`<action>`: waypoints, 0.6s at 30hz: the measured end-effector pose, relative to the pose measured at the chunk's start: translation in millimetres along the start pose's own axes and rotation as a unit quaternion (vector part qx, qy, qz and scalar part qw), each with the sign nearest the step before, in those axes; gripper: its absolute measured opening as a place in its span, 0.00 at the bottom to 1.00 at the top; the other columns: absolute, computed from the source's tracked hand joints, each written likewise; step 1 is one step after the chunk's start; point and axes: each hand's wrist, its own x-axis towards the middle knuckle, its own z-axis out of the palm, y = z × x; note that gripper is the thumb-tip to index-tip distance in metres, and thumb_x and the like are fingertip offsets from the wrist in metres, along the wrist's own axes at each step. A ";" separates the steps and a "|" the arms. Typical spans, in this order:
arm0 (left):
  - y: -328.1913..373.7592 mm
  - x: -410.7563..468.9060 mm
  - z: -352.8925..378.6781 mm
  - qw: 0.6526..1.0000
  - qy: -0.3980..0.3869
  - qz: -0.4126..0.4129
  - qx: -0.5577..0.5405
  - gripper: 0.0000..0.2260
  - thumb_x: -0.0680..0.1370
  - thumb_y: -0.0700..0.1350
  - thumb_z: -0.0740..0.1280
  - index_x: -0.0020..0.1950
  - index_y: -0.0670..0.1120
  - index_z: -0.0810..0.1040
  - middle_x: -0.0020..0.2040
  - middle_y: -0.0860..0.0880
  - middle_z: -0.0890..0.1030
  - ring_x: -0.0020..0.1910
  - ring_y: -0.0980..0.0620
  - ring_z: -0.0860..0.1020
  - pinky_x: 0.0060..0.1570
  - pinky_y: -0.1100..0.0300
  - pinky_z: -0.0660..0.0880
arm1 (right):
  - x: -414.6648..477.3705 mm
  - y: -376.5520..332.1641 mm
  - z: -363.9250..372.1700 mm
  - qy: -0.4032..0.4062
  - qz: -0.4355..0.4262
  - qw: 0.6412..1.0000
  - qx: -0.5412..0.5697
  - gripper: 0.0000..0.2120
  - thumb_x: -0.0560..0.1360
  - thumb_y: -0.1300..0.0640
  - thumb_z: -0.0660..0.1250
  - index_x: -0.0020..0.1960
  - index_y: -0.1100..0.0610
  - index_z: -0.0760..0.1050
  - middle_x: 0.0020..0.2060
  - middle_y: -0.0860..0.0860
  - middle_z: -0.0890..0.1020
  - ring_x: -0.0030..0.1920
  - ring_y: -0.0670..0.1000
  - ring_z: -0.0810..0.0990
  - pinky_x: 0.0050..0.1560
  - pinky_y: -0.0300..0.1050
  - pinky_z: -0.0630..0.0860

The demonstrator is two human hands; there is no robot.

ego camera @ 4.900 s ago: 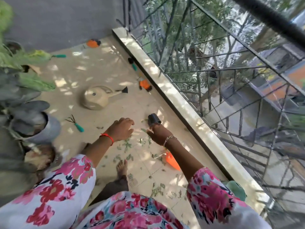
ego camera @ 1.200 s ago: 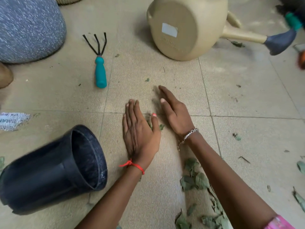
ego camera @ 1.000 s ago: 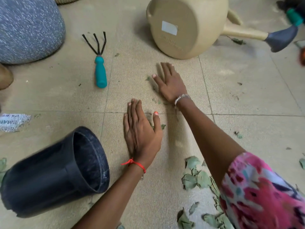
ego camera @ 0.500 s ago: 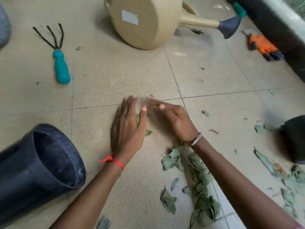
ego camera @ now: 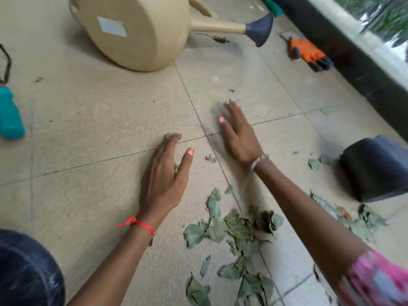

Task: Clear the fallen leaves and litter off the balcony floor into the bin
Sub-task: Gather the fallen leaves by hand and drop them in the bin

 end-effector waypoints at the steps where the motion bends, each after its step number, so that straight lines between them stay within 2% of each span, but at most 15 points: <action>1: -0.2 0.3 0.3 1.000 0.002 0.005 -0.003 0.30 0.74 0.62 0.51 0.71 0.47 0.66 0.72 0.52 0.66 0.69 0.64 0.60 0.61 0.82 0.48 | 23.9 7.8 -2.0 0.011 0.026 0.999 -0.035 0.29 0.79 0.43 0.53 0.75 0.56 0.56 0.76 0.51 0.54 0.75 0.49 0.51 0.75 0.49 0.51; 4: -1.6 -0.1 1.4 1.000 0.002 0.006 -0.006 0.32 0.73 0.64 0.49 0.71 0.48 0.67 0.71 0.53 0.68 0.68 0.64 0.61 0.64 0.78 0.51 | 75.2 26.4 0.9 -0.015 0.086 0.985 -0.151 0.32 0.79 0.40 0.52 0.76 0.57 0.51 0.76 0.51 0.51 0.76 0.48 0.49 0.75 0.47 0.46; 6: -2.6 1.2 1.4 1.000 0.000 0.010 0.001 0.33 0.72 0.65 0.49 0.71 0.49 0.67 0.71 0.53 0.68 0.70 0.61 0.62 0.66 0.71 0.54 | 87.8 27.5 4.6 -0.025 0.082 0.981 -0.174 0.32 0.79 0.40 0.51 0.76 0.57 0.51 0.76 0.51 0.52 0.76 0.48 0.49 0.74 0.46 0.45; 10: -1.7 2.4 1.2 1.000 -0.006 0.012 0.012 0.33 0.72 0.65 0.49 0.70 0.49 0.67 0.71 0.53 0.69 0.71 0.58 0.63 0.67 0.69 0.55 | 53.4 5.7 10.3 -0.099 -0.007 0.989 -0.110 0.27 0.80 0.42 0.49 0.75 0.55 0.56 0.75 0.50 0.55 0.75 0.48 0.51 0.75 0.47 0.46; 14: -0.8 -0.1 0.6 1.000 -0.007 0.014 0.007 0.32 0.72 0.65 0.49 0.70 0.49 0.68 0.70 0.54 0.69 0.70 0.59 0.64 0.66 0.69 0.56 | -24.0 -15.8 19.7 -0.160 -0.109 0.975 -0.105 0.29 0.77 0.41 0.44 0.75 0.52 0.55 0.75 0.47 0.55 0.75 0.43 0.50 0.73 0.40 0.42; 16: -0.4 -1.0 -0.4 1.000 -0.007 0.014 0.003 0.31 0.72 0.65 0.49 0.69 0.51 0.69 0.70 0.55 0.69 0.67 0.63 0.64 0.64 0.72 0.56 | -52.6 -23.0 17.1 -0.197 -0.129 0.970 -0.067 0.28 0.78 0.43 0.45 0.75 0.52 0.55 0.75 0.47 0.56 0.74 0.41 0.50 0.73 0.37 0.42; 18: 0.3 -2.6 -0.7 1.000 -0.010 0.019 0.003 0.30 0.72 0.64 0.49 0.68 0.52 0.69 0.69 0.56 0.70 0.63 0.68 0.62 0.61 0.75 0.55 | -71.6 -26.4 9.2 -0.224 -0.101 0.969 0.037 0.24 0.80 0.48 0.50 0.74 0.52 0.58 0.73 0.45 0.59 0.73 0.40 0.54 0.73 0.33 0.45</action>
